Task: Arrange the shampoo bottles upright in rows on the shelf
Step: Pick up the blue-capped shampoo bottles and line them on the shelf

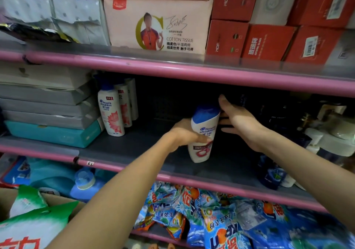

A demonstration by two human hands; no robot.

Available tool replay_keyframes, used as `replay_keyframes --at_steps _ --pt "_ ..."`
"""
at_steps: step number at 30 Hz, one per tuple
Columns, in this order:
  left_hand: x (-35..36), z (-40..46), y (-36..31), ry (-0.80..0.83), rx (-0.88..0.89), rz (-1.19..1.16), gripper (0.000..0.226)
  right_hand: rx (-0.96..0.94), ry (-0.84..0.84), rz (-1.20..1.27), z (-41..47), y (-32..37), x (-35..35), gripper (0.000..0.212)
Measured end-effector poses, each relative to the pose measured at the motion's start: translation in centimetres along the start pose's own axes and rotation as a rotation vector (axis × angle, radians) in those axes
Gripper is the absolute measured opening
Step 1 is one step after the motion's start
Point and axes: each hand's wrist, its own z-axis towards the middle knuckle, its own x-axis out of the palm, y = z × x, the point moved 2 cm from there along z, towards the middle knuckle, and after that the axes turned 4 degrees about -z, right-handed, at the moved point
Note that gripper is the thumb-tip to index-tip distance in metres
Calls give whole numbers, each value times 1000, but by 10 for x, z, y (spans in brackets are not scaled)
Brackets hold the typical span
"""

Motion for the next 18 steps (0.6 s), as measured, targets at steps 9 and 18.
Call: replay_keyframes --at_steps 9,18 --pt "3 9 -2 73 -6 16 43 27 -78 119 14 7 0 35" --pt "4 1 4 90 5 -99 44 -82 207 -66 21 -2 -16 75"
